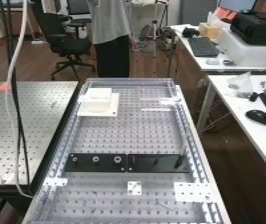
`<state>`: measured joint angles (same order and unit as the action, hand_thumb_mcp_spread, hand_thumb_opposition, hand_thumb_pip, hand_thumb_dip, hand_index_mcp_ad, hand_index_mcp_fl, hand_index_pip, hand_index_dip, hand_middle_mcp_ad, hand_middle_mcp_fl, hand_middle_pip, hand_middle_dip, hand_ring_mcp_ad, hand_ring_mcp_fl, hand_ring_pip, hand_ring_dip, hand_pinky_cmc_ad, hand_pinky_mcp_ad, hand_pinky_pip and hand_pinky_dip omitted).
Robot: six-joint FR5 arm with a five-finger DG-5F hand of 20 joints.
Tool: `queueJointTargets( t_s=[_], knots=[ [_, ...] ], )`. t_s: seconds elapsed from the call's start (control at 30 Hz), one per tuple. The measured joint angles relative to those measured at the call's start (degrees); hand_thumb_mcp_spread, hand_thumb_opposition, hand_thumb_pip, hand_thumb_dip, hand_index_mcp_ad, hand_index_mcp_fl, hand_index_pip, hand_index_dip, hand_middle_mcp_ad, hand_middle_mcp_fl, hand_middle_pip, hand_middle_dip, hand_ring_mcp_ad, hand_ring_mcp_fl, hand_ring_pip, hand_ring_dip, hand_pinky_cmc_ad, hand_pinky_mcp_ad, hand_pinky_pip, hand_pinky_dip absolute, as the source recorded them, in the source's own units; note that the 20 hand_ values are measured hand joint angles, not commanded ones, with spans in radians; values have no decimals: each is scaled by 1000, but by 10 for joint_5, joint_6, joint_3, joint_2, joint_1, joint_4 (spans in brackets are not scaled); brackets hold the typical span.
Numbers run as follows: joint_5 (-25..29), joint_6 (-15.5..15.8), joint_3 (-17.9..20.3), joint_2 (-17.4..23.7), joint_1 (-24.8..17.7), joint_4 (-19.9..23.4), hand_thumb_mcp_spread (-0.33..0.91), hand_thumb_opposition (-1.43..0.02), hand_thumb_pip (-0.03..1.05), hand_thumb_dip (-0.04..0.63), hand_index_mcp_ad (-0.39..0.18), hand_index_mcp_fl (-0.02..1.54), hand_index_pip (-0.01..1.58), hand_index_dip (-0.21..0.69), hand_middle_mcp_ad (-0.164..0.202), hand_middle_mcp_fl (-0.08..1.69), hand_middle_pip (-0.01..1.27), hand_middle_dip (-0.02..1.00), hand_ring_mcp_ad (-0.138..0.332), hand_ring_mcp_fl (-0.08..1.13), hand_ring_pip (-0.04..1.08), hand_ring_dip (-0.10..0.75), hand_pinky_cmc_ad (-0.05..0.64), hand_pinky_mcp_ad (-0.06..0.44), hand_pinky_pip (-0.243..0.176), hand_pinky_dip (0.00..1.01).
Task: Grab the chopstick and place it in the clear container
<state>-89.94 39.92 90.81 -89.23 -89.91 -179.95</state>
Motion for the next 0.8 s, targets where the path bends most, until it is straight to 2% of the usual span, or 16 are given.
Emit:
queueJointTargets(
  t_s=[0.8],
  knots=[
    [5, -1, 1, 1, -1, 1, 89, -648, 232, -7, 87, 5, 56, -68, 120, 14, 120, 10, 265, 63, 58, -49, 297, 229, -122, 117]
  ],
)
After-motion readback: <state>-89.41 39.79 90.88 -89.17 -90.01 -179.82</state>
